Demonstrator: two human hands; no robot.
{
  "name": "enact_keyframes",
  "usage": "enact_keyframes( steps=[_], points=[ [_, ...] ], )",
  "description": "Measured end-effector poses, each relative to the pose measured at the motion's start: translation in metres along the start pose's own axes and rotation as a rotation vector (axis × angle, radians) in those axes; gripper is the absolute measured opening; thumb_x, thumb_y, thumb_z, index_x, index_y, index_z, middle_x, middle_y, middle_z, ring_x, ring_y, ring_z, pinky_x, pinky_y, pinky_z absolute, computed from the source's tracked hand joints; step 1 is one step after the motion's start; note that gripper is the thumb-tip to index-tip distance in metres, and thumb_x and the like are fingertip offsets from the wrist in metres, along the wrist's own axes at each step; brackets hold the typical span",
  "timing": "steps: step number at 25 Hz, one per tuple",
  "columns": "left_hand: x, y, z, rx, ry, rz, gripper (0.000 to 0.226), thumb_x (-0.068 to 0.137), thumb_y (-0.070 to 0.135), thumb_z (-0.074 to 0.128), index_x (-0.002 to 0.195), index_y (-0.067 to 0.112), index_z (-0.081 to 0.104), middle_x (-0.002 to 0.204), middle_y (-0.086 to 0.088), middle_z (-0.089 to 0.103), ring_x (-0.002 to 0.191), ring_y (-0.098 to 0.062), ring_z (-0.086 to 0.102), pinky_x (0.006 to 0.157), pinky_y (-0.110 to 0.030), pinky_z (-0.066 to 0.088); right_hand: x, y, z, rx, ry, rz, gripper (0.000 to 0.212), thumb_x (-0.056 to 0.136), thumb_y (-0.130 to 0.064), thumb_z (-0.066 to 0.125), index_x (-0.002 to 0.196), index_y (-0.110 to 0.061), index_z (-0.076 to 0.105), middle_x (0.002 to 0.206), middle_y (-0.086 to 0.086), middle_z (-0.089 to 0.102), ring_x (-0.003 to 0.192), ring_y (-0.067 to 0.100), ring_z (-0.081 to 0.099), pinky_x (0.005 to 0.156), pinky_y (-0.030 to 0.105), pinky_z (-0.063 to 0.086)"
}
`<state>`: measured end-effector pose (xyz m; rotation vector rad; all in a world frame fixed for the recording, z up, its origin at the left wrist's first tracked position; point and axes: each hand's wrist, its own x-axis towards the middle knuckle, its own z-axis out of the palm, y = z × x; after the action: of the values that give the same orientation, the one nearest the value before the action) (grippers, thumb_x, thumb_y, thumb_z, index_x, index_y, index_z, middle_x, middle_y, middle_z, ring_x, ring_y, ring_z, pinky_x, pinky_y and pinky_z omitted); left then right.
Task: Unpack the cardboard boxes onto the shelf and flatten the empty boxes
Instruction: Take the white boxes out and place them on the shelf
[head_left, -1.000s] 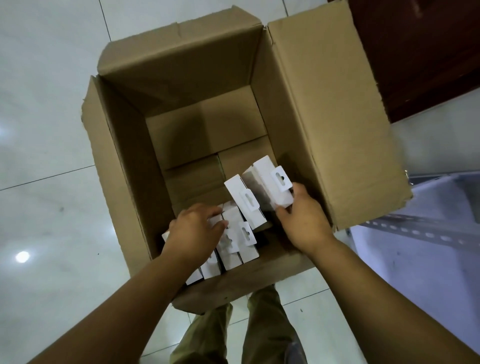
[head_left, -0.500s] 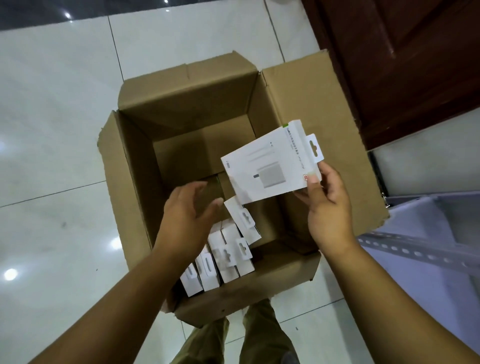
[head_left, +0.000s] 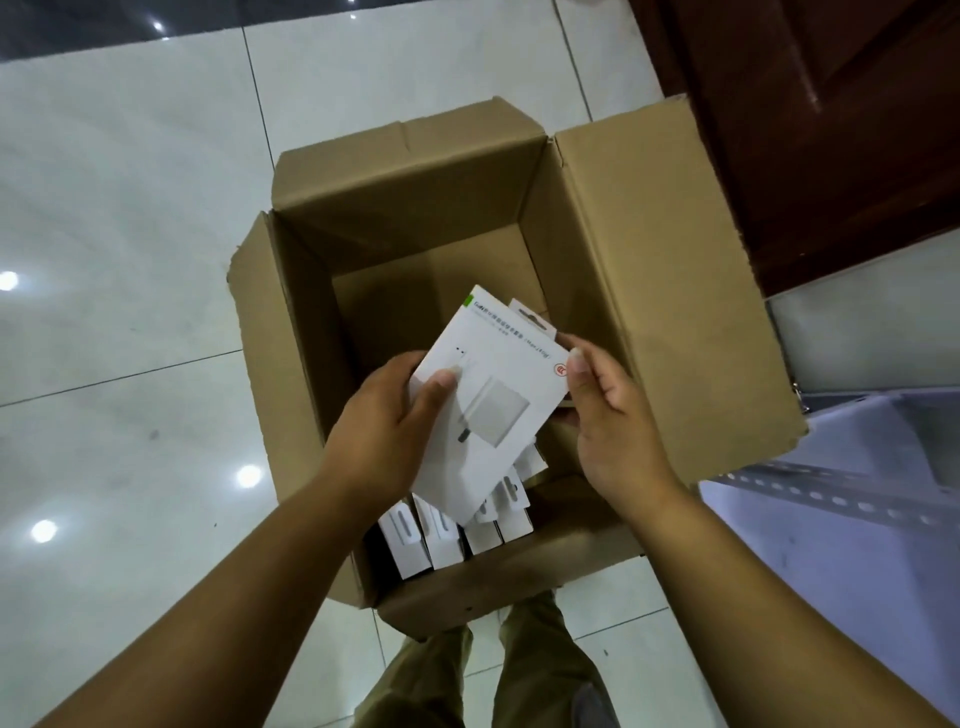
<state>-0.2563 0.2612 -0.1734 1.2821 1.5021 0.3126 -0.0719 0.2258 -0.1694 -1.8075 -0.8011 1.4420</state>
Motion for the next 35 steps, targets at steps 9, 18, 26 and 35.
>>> enact_keyframes(
  steps=[9,18,26,35],
  points=[
    [-0.005,-0.039,-0.007,-0.018,0.211,-0.202,0.033,0.09,0.052,0.042,0.114,0.031,0.038,0.106,0.007,0.053,0.079,-0.01,0.056,0.056,-0.02,0.044,0.007,0.064,0.011,-0.621,0.01,0.166,0.062,0.091,-0.042,0.06,0.145,-0.027,0.035,0.146,-0.002,0.043,0.131,0.02,0.045,0.1,0.032,0.042],
    [-0.003,-0.043,-0.007,-0.011,0.219,-0.225,0.029,0.093,0.049,0.043,0.114,0.03,0.038,0.102,0.009,0.051,0.077,-0.009,0.055,0.054,-0.019,0.041,0.028,0.086,0.004,-0.582,0.03,0.296,0.048,0.096,-0.042,0.051,0.136,-0.017,0.046,0.13,0.007,0.055,0.115,0.028,0.056,0.09,0.038,0.05],
    [0.001,-0.042,-0.001,-0.021,0.21,-0.227,0.03,0.092,0.049,0.044,0.114,0.03,0.038,0.104,0.008,0.053,0.079,-0.011,0.057,0.056,-0.02,0.043,0.033,0.082,-0.005,-0.424,0.181,0.309,0.043,0.092,-0.033,0.062,0.128,-0.017,0.044,0.13,0.007,0.053,0.112,0.03,0.057,0.09,0.046,0.055],
    [-0.007,-0.036,-0.006,-0.031,0.241,-0.187,0.026,0.095,0.045,0.042,0.113,0.028,0.032,0.106,0.006,0.049,0.078,-0.008,0.055,0.055,-0.02,0.044,0.02,0.073,-0.006,-0.516,0.249,0.173,0.039,0.089,-0.023,0.067,0.121,-0.019,0.046,0.131,0.005,0.052,0.12,0.028,0.051,0.089,0.041,0.055]
  ],
)
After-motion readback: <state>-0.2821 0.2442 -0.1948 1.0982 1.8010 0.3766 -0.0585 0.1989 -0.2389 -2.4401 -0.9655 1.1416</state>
